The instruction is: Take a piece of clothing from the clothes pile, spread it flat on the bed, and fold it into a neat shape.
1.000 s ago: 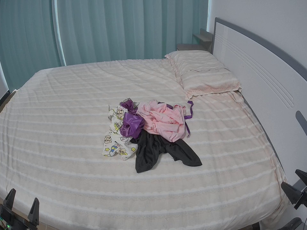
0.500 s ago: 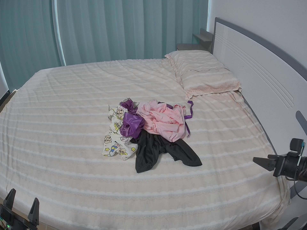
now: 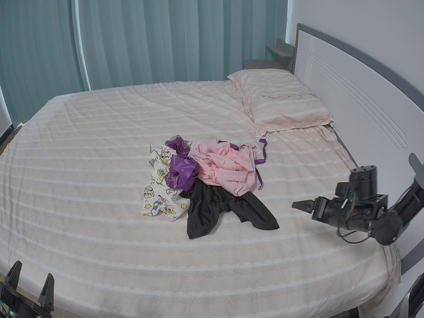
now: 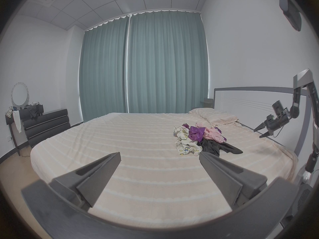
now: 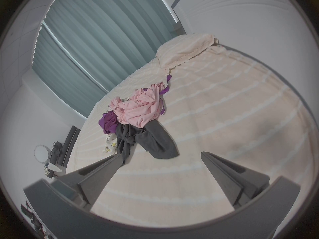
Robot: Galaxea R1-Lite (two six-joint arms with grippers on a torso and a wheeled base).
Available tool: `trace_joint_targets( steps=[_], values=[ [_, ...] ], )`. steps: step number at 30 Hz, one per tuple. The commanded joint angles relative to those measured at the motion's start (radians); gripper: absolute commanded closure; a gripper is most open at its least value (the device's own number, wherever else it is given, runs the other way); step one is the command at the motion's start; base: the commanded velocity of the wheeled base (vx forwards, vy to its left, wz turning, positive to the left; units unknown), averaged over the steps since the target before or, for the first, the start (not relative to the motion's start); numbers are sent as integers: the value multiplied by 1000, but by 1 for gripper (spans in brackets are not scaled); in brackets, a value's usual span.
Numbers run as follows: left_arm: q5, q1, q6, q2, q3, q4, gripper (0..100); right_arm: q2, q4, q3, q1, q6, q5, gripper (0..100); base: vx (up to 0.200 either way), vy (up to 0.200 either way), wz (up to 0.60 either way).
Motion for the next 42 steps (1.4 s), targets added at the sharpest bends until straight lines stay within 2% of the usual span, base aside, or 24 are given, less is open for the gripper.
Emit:
trace_joint_targets(
  steps=[1, 13, 20, 25, 38, 39, 42],
  values=[
    [1, 0, -1, 2, 16, 0, 0, 277, -62, -155, 87, 65, -62, 0, 0, 0, 0],
    [1, 0, -1, 2, 16, 0, 0, 531, -51, -424, 93, 63, -101, 0, 0, 0, 0],
    [1, 0, -1, 2, 16, 0, 0, 548, -48, -454, 93, 54, -94, 0, 0, 0, 0],
    [1, 0, -1, 2, 16, 0, 0, 569, -50, -477, 97, -9, -88, 0, 0, 0, 0],
    [1, 0, 1, 2, 16, 0, 0, 632, -33, -571, 166, -46, -86, 0, 0, 0, 0],
    [1, 0, 1, 0, 16, 0, 0, 634, -31, -571, 166, -49, -86, 100, 0, 0, 0],
    [-1, 0, 2, 2, 16, -2, 0, 637, -31, -573, 171, -58, -89, 100, 0, 0, 0]
  ],
)
